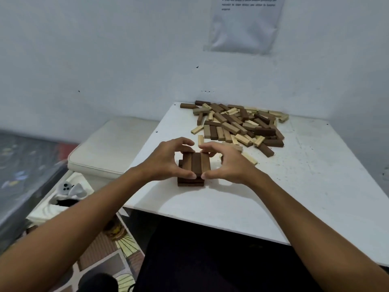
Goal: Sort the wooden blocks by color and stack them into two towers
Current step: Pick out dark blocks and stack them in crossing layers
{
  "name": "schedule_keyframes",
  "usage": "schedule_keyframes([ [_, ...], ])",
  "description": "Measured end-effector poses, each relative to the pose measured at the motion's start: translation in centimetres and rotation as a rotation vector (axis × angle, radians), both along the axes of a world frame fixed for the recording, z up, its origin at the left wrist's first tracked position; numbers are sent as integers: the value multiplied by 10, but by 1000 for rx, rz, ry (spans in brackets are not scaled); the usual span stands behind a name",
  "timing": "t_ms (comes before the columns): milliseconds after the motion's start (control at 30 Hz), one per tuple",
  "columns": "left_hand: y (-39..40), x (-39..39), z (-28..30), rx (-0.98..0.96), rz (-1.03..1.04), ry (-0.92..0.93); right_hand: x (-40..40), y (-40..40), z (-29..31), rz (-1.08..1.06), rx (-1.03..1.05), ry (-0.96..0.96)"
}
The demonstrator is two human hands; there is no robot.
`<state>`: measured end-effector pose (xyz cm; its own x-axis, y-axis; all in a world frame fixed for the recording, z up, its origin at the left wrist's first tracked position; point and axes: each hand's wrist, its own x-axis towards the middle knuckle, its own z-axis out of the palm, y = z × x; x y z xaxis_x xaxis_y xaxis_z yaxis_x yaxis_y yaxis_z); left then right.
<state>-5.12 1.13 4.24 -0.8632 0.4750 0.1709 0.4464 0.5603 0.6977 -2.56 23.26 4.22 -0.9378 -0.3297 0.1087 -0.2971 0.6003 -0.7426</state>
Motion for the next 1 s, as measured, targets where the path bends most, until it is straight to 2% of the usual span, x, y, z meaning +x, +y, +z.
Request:
schedule_keyframes([
  [367, -16, -9, -17, 5, 30, -54, -16, -13, -12, 32, -4, -54],
  [1000, -16, -11, -25, 25, 1, -46, -16, -13, -20, 24, -14, -64],
])
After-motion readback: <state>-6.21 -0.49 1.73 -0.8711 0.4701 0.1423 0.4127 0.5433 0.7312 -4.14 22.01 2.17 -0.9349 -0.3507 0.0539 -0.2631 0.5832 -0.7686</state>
